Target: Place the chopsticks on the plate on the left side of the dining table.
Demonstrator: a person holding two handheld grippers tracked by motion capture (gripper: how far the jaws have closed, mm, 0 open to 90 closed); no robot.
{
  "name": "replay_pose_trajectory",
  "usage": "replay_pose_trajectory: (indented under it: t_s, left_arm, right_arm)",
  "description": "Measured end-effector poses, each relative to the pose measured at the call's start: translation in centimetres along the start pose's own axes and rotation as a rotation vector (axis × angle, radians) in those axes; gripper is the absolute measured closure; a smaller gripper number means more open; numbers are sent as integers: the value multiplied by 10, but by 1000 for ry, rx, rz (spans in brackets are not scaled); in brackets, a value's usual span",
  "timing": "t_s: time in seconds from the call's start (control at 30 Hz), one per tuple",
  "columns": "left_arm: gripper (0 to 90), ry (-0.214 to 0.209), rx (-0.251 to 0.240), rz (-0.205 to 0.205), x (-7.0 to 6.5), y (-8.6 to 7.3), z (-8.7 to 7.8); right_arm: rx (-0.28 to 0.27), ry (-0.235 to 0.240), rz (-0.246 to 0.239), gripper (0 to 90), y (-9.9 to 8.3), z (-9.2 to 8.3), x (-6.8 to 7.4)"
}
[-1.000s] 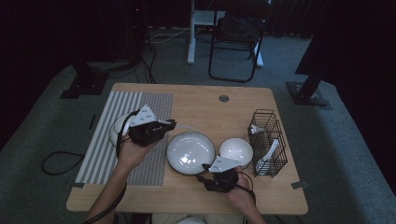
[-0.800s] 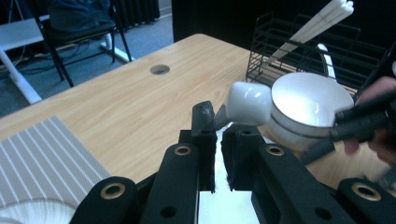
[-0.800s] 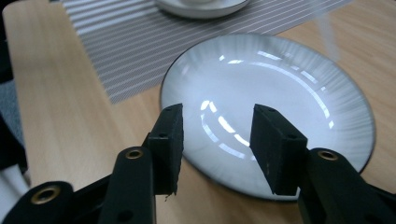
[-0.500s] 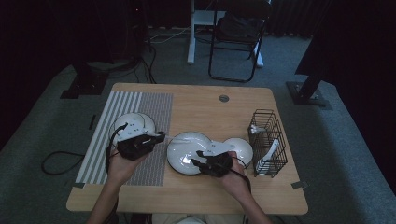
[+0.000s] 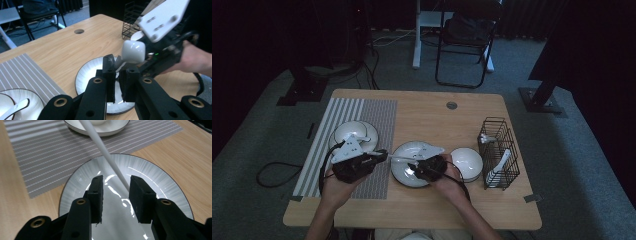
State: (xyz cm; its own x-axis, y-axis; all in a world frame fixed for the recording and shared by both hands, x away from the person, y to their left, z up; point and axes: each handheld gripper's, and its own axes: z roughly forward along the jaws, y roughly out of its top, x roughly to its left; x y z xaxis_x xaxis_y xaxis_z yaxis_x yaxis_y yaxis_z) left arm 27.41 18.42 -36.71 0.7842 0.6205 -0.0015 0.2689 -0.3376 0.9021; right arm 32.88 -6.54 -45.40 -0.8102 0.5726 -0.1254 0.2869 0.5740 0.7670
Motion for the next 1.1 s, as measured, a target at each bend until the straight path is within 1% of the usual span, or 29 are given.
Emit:
replay_pose_trajectory:
  t_s: [0.1, 0.2, 0.3, 0.33, 0.37, 0.43, 0.47, 0.6, 0.73, 0.8, 0.87, 0.93, 0.97, 1.03, 1.1]
  left_arm:
    - [843, -16, 3, 11, -3, 2, -2]
    - [844, -34, 3, 15, -4, 4, -2]
    - [844, -39, -3, 16, -4, 6, -1]
    - [843, -40, -4, 15, -4, 7, -1]
    - [843, -41, -5, 14, -3, 7, -1]
    - [843, -49, -8, 6, -1, 7, -1]
    - [842, -53, -12, 1, 1, 6, -1]
    - [812, -30, -16, -20, 6, 4, 0]
    - [779, 15, -20, -26, 9, 3, 0]
    - [773, 19, -25, -37, 10, 2, 0]
    - [768, 29, -28, -40, 10, 1, 0]
    - [772, 26, -35, -36, 8, 2, 0]
    - [778, 26, -39, -31, 7, 3, 1]
    - [807, 43, -37, -14, 4, 4, 3]
    - [839, 56, -39, 3, 1, 7, 5]
  right_arm:
    - [7, -10, -11, 637, 0, 4, 2]
    - [14, -13, -9, 648, 0, 7, 2]
    - [18, -20, -6, 667, 0, 8, 2]
    - [20, -20, -9, 707, 0, 9, 3]
    - [18, -21, -14, 727, -1, 9, 3]
    - [13, -20, -21, 752, -1, 8, 4]
    - [12, -23, -33, 762, -1, 7, 5]
    - [28, -17, -105, 806, -5, 5, 11]
    - [21, 22, -141, 840, -7, 3, 18]
    - [10, 29, -147, 849, -8, 2, 20]
    - [4, 21, -147, 858, -8, 0, 21]
    - [0, 16, -134, 864, -7, -1, 21]
    - [-3, 14, -120, 864, -7, -1, 19]
    - [-4, 14, -97, 865, -7, -1, 17]
    - [5, 11, -99, 865, -7, -1, 17]
